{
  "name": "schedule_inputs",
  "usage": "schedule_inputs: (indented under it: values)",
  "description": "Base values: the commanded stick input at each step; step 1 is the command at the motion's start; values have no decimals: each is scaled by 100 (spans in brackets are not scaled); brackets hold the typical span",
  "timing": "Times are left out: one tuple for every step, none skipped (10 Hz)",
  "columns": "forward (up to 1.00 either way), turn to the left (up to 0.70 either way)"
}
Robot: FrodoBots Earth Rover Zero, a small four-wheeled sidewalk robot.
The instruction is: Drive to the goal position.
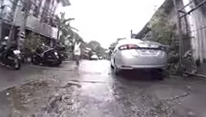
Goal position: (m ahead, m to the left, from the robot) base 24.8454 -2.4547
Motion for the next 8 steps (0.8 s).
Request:
schedule_inputs:
  values:
    - [100, 0]
    - [100, 1]
    - [100, 22]
    - [100, 11]
    - [100, 1]
    - [100, 3]
    - [100, 27]
    - [100, 27]
